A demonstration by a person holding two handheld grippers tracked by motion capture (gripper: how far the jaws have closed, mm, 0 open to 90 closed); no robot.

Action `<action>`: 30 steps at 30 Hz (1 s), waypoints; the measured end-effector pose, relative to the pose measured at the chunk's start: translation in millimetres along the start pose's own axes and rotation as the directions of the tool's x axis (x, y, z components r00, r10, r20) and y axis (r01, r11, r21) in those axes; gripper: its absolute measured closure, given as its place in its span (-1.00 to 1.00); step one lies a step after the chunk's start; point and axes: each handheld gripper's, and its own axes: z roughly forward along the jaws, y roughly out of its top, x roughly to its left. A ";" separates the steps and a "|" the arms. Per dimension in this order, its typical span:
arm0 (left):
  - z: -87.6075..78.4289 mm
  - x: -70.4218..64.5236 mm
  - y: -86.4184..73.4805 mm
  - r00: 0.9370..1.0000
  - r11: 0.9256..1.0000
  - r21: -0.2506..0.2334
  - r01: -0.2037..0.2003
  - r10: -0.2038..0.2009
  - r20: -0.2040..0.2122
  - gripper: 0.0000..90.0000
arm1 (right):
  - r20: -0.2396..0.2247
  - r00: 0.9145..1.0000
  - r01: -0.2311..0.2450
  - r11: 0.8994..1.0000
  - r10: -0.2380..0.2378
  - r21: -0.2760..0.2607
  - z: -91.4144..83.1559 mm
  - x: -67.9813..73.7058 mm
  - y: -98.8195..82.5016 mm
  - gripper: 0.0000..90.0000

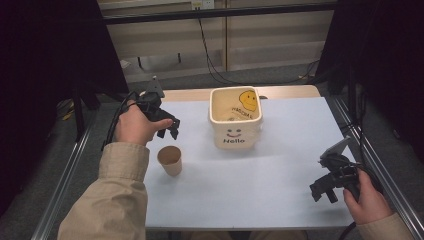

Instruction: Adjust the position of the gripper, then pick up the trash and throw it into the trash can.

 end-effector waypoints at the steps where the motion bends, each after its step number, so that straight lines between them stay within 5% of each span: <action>1: 0.9 -1.3 0.2 1.000 1.000 -0.001 -0.001 0.001 0.005 -0.86 | -0.005 1.000 -0.003 1.000 0.003 -0.003 -0.6 0.1 0.1 -0.89; 12: 16.6 -4.5 -0.1 1.000 1.000 0.010 -0.006 0.006 0.002 -0.86 | 0.001 1.000 0.004 1.000 -0.004 -0.007 -0.6 -0.5 -1.6 -0.89; 14: 21.5 -4.4 -1.0 1.000 1.000 0.004 0.002 -0.002 -0.004 -0.86 | -0.002 1.000 -0.026 1.000 0.026 0.010 -2.4 2.1 -1.2 -0.89; 19: 38.0 -2.8 -3.2 1.000 1.000 0.027 0.014 -0.014 -0.003 -0.86 | 0.005 1.000 0.011 1.000 -0.011 -0.011 -0.9 -0.8 -1.2 -0.89; 30: 70.7 2.4 -6.5 0.999 0.998 0.067 0.018 -0.015 -0.039 -0.87 | 0.001 1.000 -0.002 1.000 0.002 -0.009 -0.7 -1.4 -0.7 -0.89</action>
